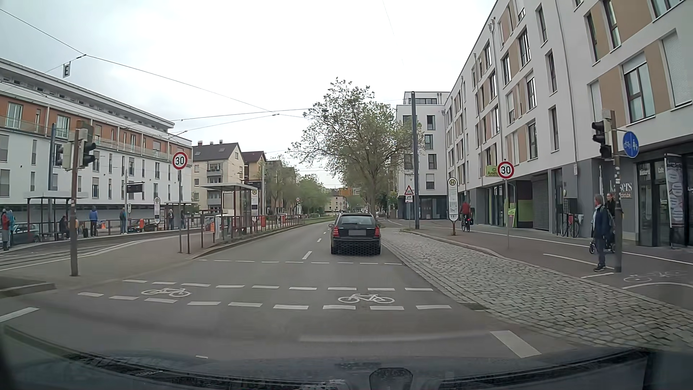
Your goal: Follow the waypoints while adhering to traffic rules and regulations
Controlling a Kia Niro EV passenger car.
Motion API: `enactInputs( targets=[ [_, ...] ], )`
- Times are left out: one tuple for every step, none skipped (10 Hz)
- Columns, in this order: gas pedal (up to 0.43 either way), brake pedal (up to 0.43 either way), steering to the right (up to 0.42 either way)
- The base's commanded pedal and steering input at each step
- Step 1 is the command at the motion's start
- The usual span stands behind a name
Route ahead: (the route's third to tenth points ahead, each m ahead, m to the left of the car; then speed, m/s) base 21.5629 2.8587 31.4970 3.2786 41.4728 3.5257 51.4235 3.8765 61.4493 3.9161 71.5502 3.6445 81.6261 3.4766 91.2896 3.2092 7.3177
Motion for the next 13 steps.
enactInputs(
  targets=[
    [0.067, 0.0, -0.005],
    [0.067, 0.0, -0.005],
    [0.067, 0.0, -0.005],
    [0.067, 0.0, -0.006],
    [0.067, 0.0, -0.006],
    [0.067, 0.0, -0.006],
    [0.067, 0.0, -0.006],
    [0.067, 0.0, -0.007],
    [0.067, 0.0, -0.007],
    [0.067, 0.0, -0.008],
    [0.067, 0.0, -0.011],
    [0.067, 0.0, -0.012],
    [0.067, 0.0, -0.012]
  ],
)
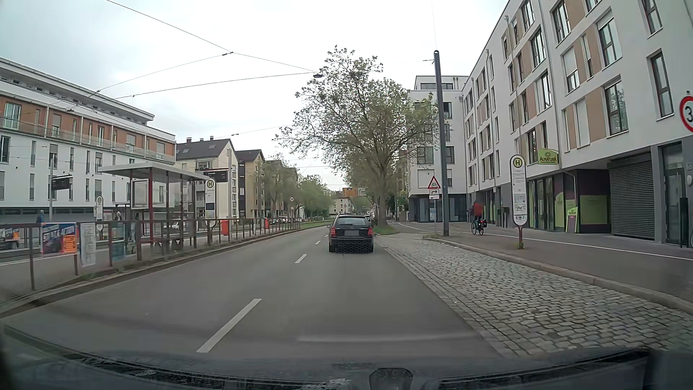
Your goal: Follow the waypoints while adhering to traffic rules and regulations
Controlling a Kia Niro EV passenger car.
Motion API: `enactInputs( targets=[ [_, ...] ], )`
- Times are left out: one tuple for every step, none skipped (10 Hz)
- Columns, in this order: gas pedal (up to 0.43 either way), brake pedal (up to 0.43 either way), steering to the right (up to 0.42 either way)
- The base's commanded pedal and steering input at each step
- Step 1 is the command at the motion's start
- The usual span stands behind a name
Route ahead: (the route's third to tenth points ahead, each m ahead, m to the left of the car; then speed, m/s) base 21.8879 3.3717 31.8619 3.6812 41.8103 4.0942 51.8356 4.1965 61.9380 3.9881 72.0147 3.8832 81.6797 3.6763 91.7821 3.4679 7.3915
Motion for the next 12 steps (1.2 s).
enactInputs(
  targets=[
    [0.067, 0.0, -0.012],
    [0.067, 0.0, -0.012],
    [0.067, 0.0, -0.013],
    [0.067, 0.0, -0.012],
    [0.067, 0.0, -0.013],
    [0.067, 0.0, -0.013],
    [0.067, 0.0, -0.013],
    [0.067, 0.0, -0.013],
    [0.067, 0.0, -0.013],
    [0.067, 0.0, -0.012],
    [0.079, 0.0, -0.012],
    [0.079, 0.0, -0.012]
  ],
)
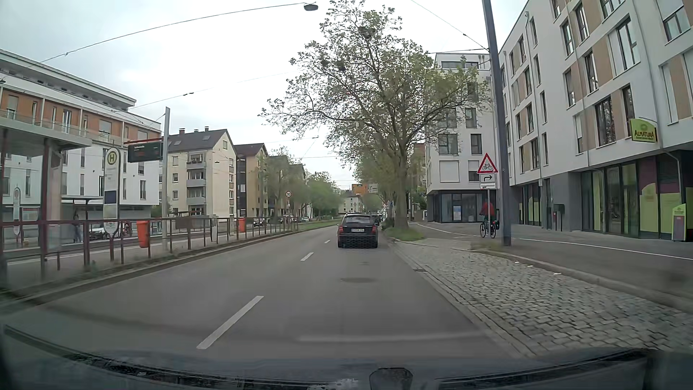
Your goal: Follow the waypoints while adhering to traffic rules and regulations
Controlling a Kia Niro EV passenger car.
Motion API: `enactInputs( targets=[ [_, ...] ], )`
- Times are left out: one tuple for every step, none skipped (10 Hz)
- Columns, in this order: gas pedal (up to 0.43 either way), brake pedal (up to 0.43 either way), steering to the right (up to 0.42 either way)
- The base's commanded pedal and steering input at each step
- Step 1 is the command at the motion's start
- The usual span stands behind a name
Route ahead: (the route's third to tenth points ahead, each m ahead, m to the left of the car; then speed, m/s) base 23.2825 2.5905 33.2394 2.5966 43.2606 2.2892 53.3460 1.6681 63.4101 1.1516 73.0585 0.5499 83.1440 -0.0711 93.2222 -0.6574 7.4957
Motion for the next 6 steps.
enactInputs(
  targets=[
    [0.079, 0.0, -0.012],
    [0.079, 0.0, -0.012],
    [0.079, 0.0, -0.012],
    [0.079, 0.0, -0.012],
    [0.079, 0.0, -0.012],
    [0.079, 0.0, -0.011]
  ],
)
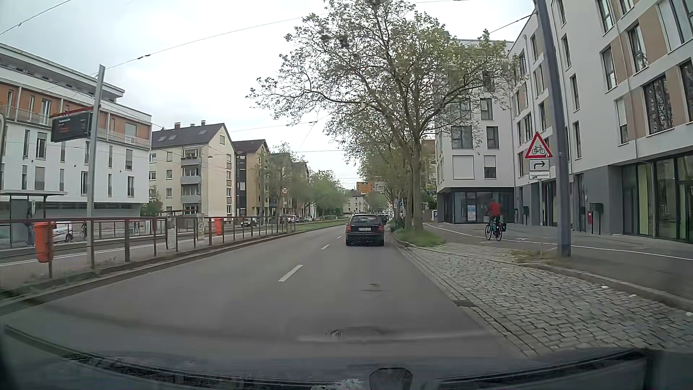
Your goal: Follow the waypoints while adhering to traffic rules and regulations
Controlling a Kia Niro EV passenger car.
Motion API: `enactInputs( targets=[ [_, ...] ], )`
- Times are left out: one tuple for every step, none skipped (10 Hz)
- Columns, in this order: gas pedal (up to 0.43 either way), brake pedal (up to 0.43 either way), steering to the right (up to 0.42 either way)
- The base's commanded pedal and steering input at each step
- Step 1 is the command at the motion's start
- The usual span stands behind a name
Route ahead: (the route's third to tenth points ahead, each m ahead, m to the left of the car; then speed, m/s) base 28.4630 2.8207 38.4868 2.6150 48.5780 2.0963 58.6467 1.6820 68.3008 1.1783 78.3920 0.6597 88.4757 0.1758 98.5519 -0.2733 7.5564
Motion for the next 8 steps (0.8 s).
enactInputs(
  targets=[
    [0.079, 0.0, -0.01],
    [0.079, 0.0, -0.008],
    [0.079, 0.0, -0.007],
    [0.079, 0.0, -0.007],
    [0.079, 0.0, -0.005],
    [0.079, 0.0, -0.003],
    [0.079, 0.0, -0.002],
    [0.079, 0.0, -0.001]
  ],
)
